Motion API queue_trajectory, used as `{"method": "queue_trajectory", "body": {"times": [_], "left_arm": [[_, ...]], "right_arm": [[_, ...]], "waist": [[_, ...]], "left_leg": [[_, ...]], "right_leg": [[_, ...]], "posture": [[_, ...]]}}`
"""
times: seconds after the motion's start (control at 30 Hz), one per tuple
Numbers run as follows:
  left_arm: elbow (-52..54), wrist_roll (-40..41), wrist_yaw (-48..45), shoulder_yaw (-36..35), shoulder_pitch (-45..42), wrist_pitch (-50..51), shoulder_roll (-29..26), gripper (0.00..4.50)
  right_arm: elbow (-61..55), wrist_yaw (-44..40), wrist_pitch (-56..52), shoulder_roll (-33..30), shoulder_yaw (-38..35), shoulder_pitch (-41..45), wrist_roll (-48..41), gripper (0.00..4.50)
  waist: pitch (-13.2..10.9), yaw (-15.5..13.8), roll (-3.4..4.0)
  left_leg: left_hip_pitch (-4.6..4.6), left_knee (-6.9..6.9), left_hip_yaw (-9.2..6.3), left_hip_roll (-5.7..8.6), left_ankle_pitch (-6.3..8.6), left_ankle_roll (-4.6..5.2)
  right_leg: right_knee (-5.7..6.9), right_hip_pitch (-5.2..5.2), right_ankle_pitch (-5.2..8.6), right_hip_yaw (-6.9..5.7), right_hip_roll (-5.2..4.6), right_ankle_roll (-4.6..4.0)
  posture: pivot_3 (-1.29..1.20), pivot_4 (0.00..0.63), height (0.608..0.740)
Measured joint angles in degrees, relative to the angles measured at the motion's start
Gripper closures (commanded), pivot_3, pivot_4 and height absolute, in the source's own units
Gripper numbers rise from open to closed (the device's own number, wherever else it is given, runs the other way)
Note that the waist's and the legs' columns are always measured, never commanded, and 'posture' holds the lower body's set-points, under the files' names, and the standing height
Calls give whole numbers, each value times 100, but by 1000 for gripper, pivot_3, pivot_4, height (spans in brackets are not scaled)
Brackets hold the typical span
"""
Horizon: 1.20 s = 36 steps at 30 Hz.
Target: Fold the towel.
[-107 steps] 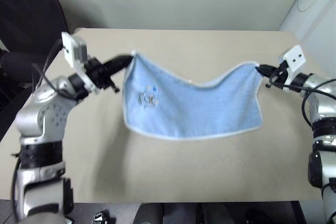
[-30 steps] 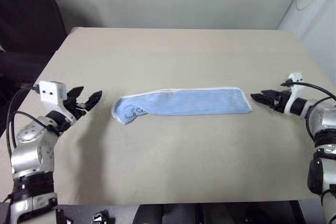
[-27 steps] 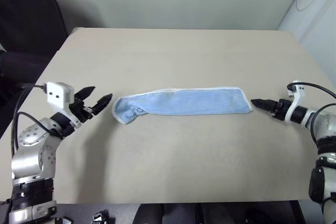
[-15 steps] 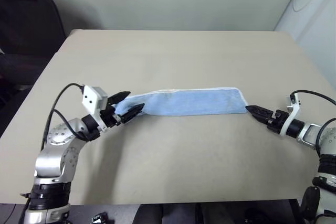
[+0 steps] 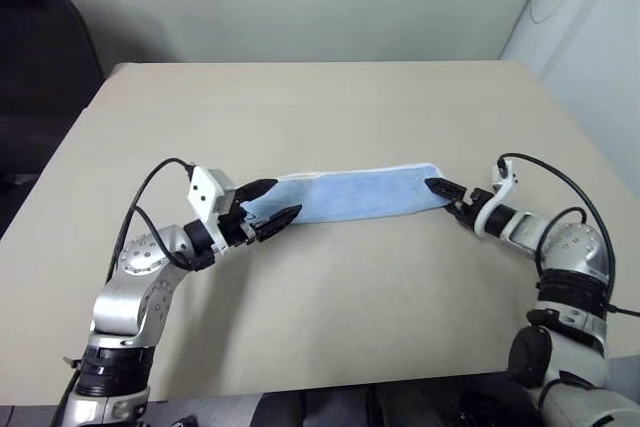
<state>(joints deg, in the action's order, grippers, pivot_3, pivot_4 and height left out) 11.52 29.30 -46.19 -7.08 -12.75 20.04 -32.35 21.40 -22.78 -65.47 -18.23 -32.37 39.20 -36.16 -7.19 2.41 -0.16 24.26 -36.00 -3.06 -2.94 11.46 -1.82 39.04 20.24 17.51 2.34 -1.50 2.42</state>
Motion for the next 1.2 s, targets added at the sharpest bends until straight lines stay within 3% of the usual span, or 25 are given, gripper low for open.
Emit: {"method": "queue_trajectory", "body": {"times": [0.13, 0.4, 0.73, 0.93, 1.07, 1.2], "left_arm": [[139, -140, -17, 76, 243, -24, -56, 702], [284, -229, -130, 121, 616, -34, -200, 702], [298, -244, -131, 195, 719, -41, -155, 702], [289, -316, -132, 303, 641, -50, -124, 702], [270, -355, -132, 319, 615, -61, -100, 702], [263, -362, -124, 319, 619, -64, -71, 702]], "right_arm": [[276, 177, 230, 28, 82, 117, 49, 1567], [421, 214, 292, -323, 133, 111, -1, 4386], [1307, -224, 1358, -1739, 385, 284, 409, 4469], [304, -1493, 2399, -2099, 1899, 384, 1111, 4469], [-1170, -2507, 3140, -2310, 3160, 34, 1564, 4469], [-1779, -3011, 4030, -2398, 4298, -243, 2375, 4469]], "waist": [[1, -15, -1], [0, -87, 1], [-4, -236, 14], [-4, -129, 16], [-4, -119, 16], [-4, -152, 15]], "left_leg": [[0, 2, 4, -10, 4, -5], [3, 27, 27, -12, 7, -14], [8, 19, 36, -11, 7, -14], [7, 39, 41, -18, 8, -16], [13, 40, 37, -21, 9, -19], [22, 12, 27, -22, 12, -18]], "right_leg": [[0, 7, 0, 25, 18, -2], [-3, 33, 2, 75, 25, -4], [6, 36, 1, 96, 23, -3], [3, 48, 3, 96, 31, -6], [-6, 48, 4, 93, 35, -7], [-6, 37, 0, 91, 32, 1]], "posture": [[0, 150, 740], [0, 150, 740], [0, 150, 740], [0, 150, 740], [0, 150, 740], [0, 150, 740]]}}
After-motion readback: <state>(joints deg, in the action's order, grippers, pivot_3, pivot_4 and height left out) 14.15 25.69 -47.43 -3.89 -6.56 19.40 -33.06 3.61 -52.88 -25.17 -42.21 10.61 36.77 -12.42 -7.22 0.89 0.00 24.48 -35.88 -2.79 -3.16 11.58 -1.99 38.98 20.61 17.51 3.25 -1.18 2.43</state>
